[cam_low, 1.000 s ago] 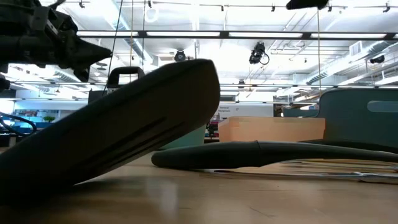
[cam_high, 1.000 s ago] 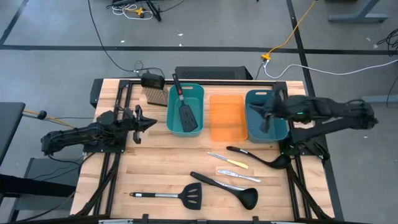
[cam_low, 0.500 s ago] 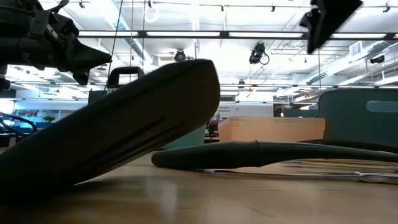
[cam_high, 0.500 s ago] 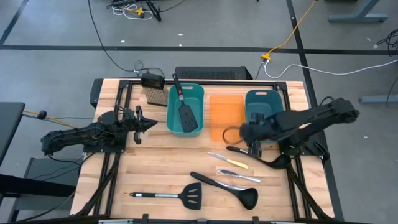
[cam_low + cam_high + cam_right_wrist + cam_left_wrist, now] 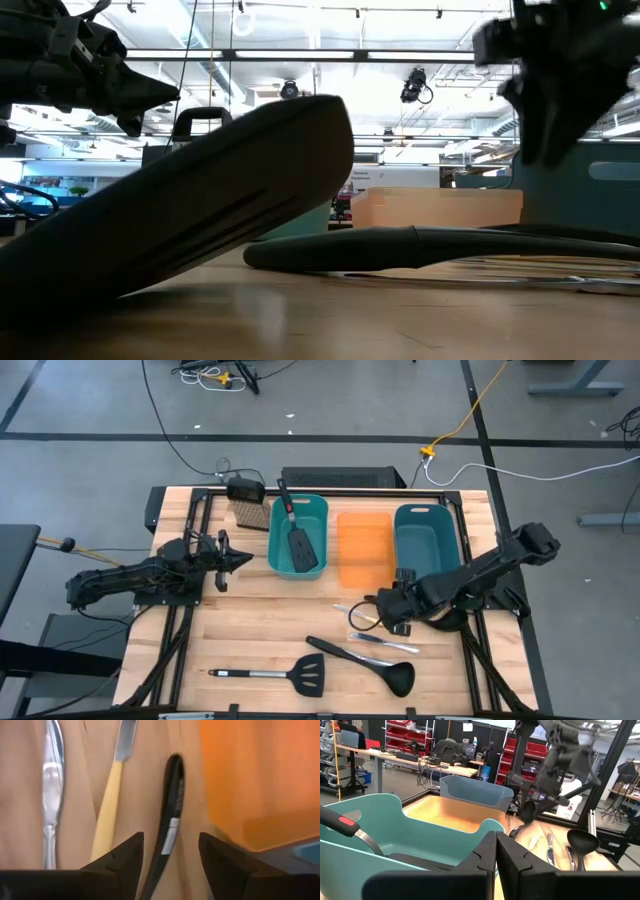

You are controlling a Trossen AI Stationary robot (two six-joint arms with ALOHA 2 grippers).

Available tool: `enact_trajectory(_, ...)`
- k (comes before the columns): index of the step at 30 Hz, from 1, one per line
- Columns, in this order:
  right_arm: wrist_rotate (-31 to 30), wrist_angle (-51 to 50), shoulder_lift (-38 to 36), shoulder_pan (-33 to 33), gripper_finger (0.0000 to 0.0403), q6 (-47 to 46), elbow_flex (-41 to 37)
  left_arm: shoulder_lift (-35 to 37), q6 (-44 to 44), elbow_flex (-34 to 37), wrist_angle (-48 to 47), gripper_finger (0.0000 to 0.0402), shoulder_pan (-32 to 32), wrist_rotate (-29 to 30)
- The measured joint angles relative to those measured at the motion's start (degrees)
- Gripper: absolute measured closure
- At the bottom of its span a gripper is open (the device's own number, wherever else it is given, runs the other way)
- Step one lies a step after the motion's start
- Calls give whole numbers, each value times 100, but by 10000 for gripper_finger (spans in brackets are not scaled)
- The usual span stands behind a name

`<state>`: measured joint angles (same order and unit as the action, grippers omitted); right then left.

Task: Pick & Place Kitchen Items
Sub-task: Put the yellow table knife into the orange bin

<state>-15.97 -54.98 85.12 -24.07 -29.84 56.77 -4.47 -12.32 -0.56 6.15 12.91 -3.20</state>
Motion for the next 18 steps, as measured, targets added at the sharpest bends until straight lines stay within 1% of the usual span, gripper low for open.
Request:
enact_trajectory(7, -92, 308, 210, -29, 201, -727, -542, 0, -11, 2, 2, 388, 0, 0)
enact_trajectory(12, 134, 483, 210, -33, 201, -740, -574, 0, -9, 2, 2, 388, 0, 0)
enact_trajectory(18, 39, 614, 208, -31, 201, -742, -623, 0, 4, 2, 2, 388, -2, 0)
